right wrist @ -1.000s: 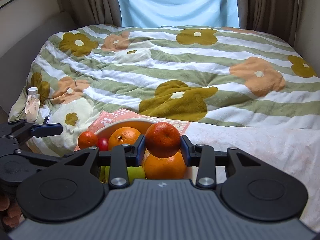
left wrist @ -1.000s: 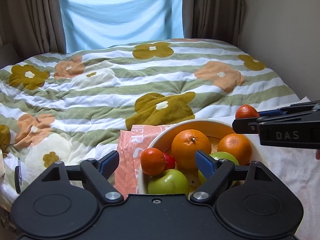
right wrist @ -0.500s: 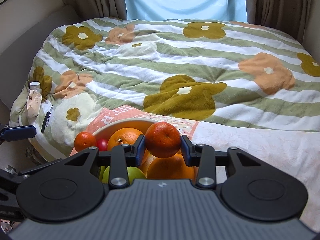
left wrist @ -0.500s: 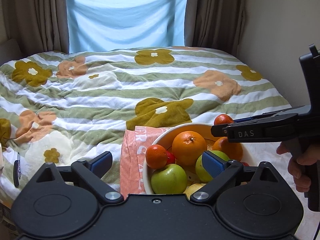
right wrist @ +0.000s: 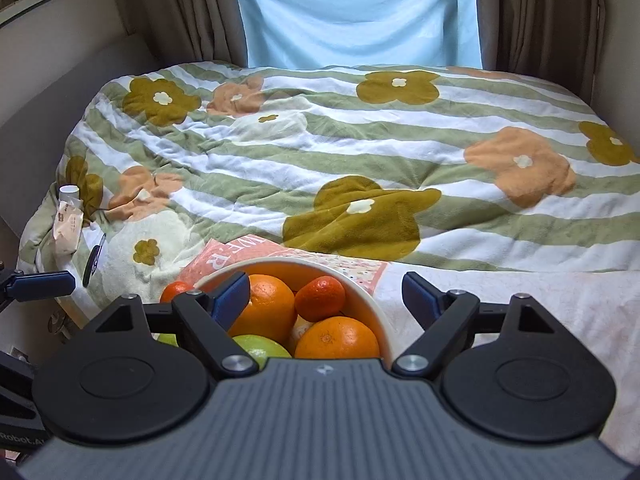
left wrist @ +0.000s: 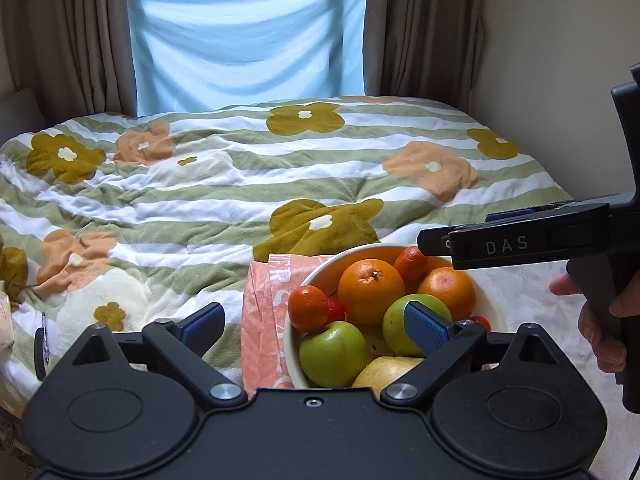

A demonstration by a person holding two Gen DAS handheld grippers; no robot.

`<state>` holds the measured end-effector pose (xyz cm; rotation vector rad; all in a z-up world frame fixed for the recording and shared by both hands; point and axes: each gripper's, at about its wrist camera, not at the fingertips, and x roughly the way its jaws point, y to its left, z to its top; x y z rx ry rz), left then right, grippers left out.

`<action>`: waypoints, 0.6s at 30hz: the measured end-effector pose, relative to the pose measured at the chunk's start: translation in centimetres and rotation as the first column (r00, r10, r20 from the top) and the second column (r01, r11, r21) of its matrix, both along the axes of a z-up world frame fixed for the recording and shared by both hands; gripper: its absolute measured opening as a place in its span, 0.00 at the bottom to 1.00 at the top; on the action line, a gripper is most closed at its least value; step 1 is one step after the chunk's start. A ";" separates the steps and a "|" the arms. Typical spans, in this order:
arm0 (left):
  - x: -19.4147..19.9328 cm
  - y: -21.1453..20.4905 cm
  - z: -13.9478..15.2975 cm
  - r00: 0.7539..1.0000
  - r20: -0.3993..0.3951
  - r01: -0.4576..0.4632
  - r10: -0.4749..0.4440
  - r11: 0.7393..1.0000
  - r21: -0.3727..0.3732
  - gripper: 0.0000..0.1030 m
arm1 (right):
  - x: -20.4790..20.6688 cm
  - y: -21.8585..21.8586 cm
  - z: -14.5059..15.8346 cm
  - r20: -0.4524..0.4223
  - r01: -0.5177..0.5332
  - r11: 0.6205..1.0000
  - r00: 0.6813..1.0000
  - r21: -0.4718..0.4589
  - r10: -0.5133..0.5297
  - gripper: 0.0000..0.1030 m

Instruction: Organize fruits

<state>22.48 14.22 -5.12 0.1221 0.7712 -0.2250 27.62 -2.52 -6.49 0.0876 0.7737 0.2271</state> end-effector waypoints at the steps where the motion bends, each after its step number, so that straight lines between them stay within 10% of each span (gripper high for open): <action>1: -0.3 0.0 0.2 1.000 0.005 0.002 -0.002 1.000 -0.002 0.95 | -0.4 -0.2 0.3 0.004 0.004 1.000 1.000 -0.001 -0.004 0.95; 18: -8.2 -4.0 6.8 0.991 0.135 0.002 0.002 0.999 -0.033 0.95 | -12.6 -7.5 9.2 0.137 0.120 0.992 0.984 -0.046 -0.112 0.96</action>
